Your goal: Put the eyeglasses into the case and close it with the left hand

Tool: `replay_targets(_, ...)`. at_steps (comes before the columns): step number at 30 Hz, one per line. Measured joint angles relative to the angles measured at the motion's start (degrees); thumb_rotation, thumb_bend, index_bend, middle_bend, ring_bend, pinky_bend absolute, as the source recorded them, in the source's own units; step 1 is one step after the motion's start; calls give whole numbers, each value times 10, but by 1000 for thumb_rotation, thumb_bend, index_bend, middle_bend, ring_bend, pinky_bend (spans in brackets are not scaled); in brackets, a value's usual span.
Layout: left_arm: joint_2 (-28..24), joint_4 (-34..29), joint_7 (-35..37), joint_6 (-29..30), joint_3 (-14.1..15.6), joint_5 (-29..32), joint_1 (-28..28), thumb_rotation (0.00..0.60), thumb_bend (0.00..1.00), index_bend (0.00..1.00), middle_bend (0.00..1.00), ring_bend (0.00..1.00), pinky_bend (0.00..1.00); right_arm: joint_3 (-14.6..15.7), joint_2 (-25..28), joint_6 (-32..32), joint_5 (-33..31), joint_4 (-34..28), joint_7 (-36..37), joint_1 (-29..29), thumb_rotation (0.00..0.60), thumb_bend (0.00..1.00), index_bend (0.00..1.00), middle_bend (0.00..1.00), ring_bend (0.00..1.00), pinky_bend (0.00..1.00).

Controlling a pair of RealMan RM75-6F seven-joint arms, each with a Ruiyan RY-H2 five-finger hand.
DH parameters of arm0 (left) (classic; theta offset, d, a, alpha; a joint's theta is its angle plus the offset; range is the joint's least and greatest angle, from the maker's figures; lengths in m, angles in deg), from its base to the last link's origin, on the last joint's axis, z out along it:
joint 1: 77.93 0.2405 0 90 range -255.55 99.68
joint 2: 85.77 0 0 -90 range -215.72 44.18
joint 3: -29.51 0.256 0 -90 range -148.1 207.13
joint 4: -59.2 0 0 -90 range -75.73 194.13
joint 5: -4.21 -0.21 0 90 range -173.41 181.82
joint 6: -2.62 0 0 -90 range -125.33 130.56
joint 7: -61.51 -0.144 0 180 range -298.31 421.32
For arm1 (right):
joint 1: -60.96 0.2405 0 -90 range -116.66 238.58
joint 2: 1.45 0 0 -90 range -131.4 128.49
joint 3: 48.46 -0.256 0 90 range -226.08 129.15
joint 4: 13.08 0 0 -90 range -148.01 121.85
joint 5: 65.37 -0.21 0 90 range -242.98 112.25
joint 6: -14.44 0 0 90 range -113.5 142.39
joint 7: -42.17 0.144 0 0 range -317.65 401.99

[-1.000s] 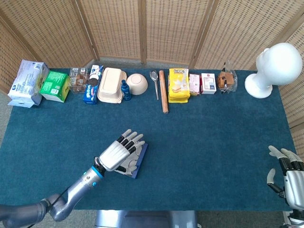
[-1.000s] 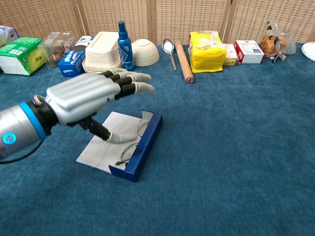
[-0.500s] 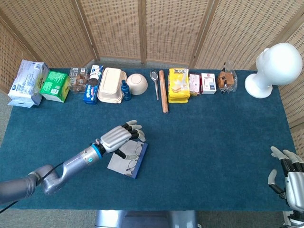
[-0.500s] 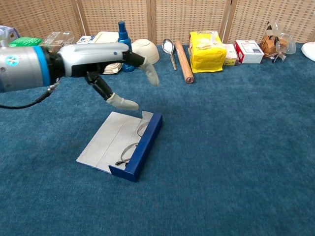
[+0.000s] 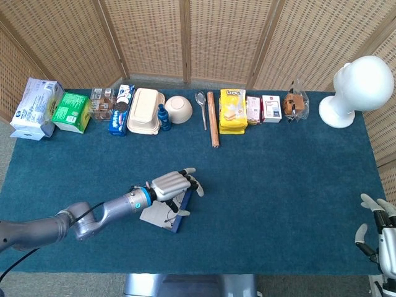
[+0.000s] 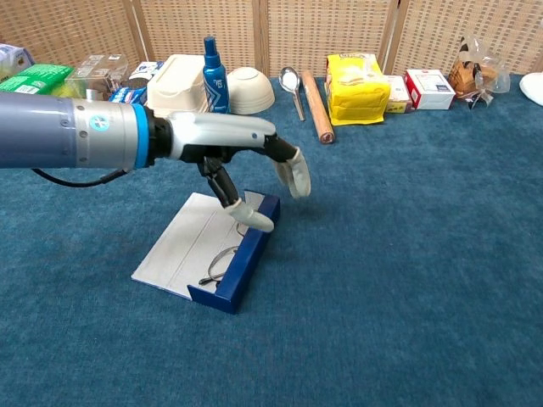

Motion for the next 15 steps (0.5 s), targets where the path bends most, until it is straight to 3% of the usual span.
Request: replay_targets(15,24,26,-35,-17,27,22,-23,468,201,299,362,256,0,-1,-1,2,-2,3,4,-5,503,695,166,310,175,202)
